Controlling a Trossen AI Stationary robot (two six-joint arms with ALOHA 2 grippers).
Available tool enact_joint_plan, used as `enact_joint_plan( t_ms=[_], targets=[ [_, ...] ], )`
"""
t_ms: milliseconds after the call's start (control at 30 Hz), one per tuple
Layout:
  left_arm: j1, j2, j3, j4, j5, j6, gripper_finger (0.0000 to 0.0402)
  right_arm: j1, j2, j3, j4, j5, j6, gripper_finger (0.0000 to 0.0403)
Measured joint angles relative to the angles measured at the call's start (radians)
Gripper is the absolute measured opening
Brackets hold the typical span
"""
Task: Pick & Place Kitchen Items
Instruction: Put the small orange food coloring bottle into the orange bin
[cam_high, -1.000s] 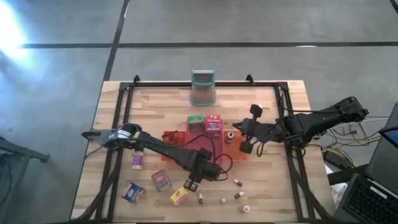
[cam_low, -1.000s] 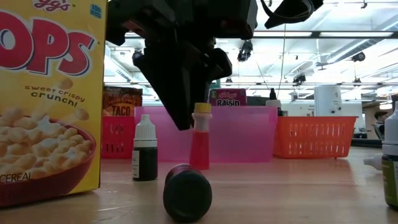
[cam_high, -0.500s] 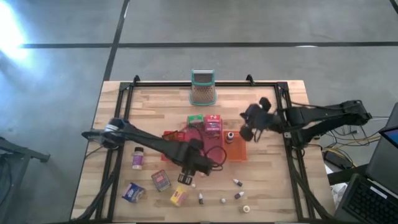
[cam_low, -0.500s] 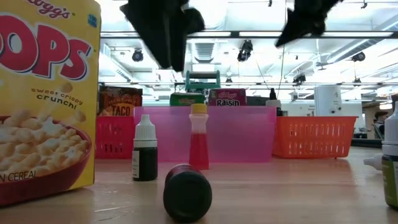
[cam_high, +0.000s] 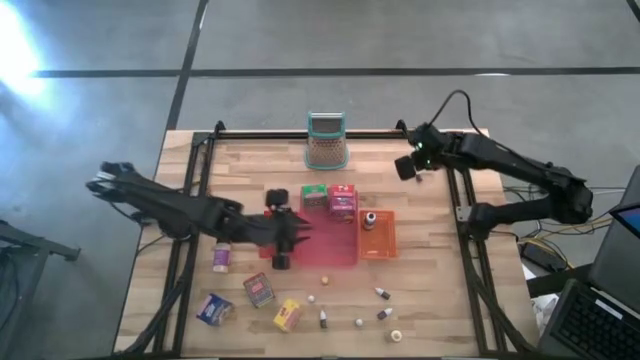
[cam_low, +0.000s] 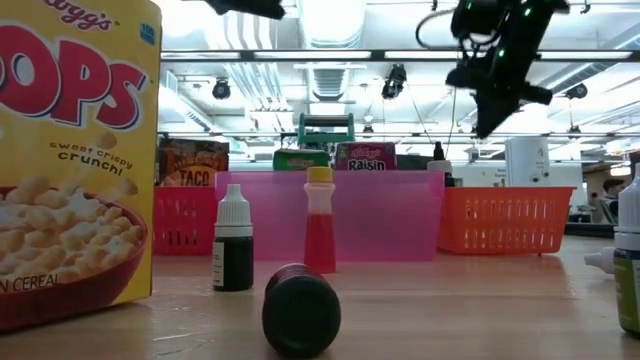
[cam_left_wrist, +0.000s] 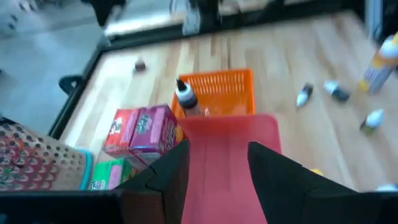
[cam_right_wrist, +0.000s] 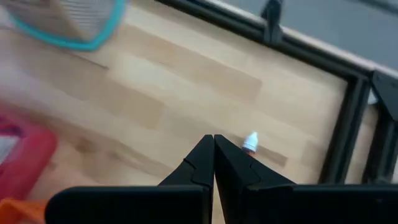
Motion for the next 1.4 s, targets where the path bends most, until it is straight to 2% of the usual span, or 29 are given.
enact_joint_plan(
  t_ms=[133, 267, 333, 433, 567, 767, 933, 1133, 1400],
  targets=[
    [0.0, -0.147, -0.212, 0.248, 0.0, 0.031, 0.0169, -0.078, 0.063, 0.0, 0.019, -0.067, -0.038, 0.0008],
    [0.0, -0.249, -0.366, 0.463, 0.0, 0.057, 0.0169, -0.158, 0.147, 0.004, 0.04, -0.065, -0.042, 0.0011],
    [0.0, -0.291, -0.424, 0.543, 0.0, 0.06, 0.017, -0.2, 0.19, 0.012, 0.04, -0.075, -0.042, 0.0018],
    [0.0, -0.341, -0.481, 0.59, 0.0, 0.061, 0.0169, -0.251, 0.242, 0.014, 0.039, -0.151, -0.043, 0.0042],
    [0.0, -0.381, -0.517, 0.597, 0.0, 0.06, 0.0168, -0.289, 0.289, 0.014, 0.038, -0.202, -0.046, 0.0088],
    [0.0, -0.386, -0.549, 0.598, 0.0, 0.055, 0.0168, -0.307, 0.327, 0.014, 0.039, -0.195, -0.042, 0.0158],
    [0.001, -0.379, -0.553, 0.601, 0.001, 0.04, 0.0168, -0.31, 0.346, 0.014, 0.042, -0.16, 0.008, 0.0198],
    [0.0, -0.379, -0.553, 0.615, 0.001, 0.039, 0.0168, -0.33, 0.347, 0.014, 0.04, -0.122, 0.061, 0.0212],
    [0.0, -0.379, -0.553, 0.616, 0.004, 0.027, 0.0168, -0.353, 0.346, 0.0, 0.032, -0.174, 0.108, 0.019]
  ],
)
